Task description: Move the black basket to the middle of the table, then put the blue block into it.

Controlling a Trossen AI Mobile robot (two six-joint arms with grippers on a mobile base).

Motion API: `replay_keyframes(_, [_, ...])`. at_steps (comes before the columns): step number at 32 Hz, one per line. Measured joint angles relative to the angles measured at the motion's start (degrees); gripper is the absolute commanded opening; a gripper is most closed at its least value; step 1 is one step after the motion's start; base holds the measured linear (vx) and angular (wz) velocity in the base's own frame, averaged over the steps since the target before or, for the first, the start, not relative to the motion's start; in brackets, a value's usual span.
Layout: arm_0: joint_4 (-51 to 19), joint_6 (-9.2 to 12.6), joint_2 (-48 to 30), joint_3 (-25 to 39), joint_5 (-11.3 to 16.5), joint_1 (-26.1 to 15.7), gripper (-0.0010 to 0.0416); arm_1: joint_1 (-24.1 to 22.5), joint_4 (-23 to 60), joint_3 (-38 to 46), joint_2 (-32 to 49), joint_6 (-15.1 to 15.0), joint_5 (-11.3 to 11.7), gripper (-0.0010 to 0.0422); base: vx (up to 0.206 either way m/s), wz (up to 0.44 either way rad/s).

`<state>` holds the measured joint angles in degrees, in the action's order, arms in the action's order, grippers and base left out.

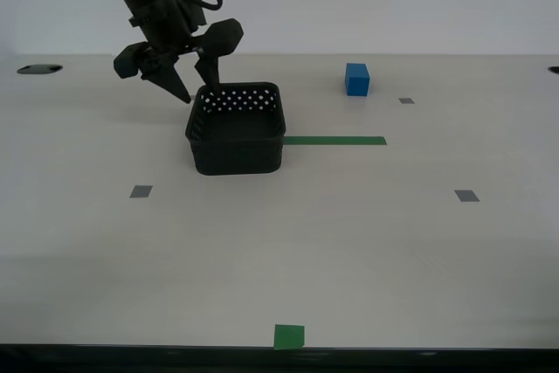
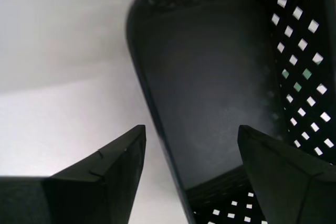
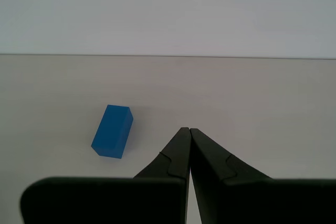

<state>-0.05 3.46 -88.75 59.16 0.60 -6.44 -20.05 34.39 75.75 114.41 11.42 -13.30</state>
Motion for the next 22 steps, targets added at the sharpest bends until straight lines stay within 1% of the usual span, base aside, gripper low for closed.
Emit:
replay_keyframes(1, [0.0,0.0,0.0,0.0,0.0,0.0,0.0,-0.4,0.0,0.0,0.5,0.2,1.1,0.0236,0.0,0.0])
replay_keyframes(2, [0.0,0.0,0.0,0.0,0.0,0.0,0.0,-1.0,-0.2,0.1,1.4,0.3,3.3,0.0229,0.0,0.0])
replay_keyframes(4, [0.0,0.0,0.0,0.0,0.0,0.0,0.0,-1.1,-0.2,0.1,2.1,0.4,4.3,0.0221,0.0,0.0])
replay_keyframes(5, [0.0,0.0,0.0,0.0,0.0,0.0,0.0,-1.2,-0.2,0.0,2.5,0.5,5.5,0.0209,0.0,0.0])
replay_keyframes(6, [0.0,0.0,0.0,0.0,0.0,0.0,0.0,-1.2,-0.2,0.0,2.6,0.5,5.6,0.0204,0.0,0.0])
replay_keyframes(8, [-0.1,0.0,0.0,0.0,0.0,0.0,0.0,-1.2,-0.7,0.0,2.5,0.5,7.0,0.0189,0.0,0.0])
replay_keyframes(17, [0.0,0.2,0.0,0.0,0.0,-0.3,0.0,-1.9,-1.8,0.5,5.4,0.2,6.8,0.0138,0.0,0.0])
replay_keyframes(19, [0.0,0.2,0.0,0.0,0.0,-0.3,0.0,-2.1,-2.7,0.5,6.1,0.2,6.8,0.0122,0.0,0.0])
replay_keyframes(20, [0.0,0.3,0.0,0.0,0.0,-0.3,0.0,-2.3,-2.8,0.5,6.5,0.3,6.6,0.0102,0.0,0.0])
replay_keyframes(22, [0.0,0.3,0.0,0.0,0.0,-0.3,0.0,-2.5,-3.0,0.5,7.0,0.3,6.5,0.0078,0.0,0.0])
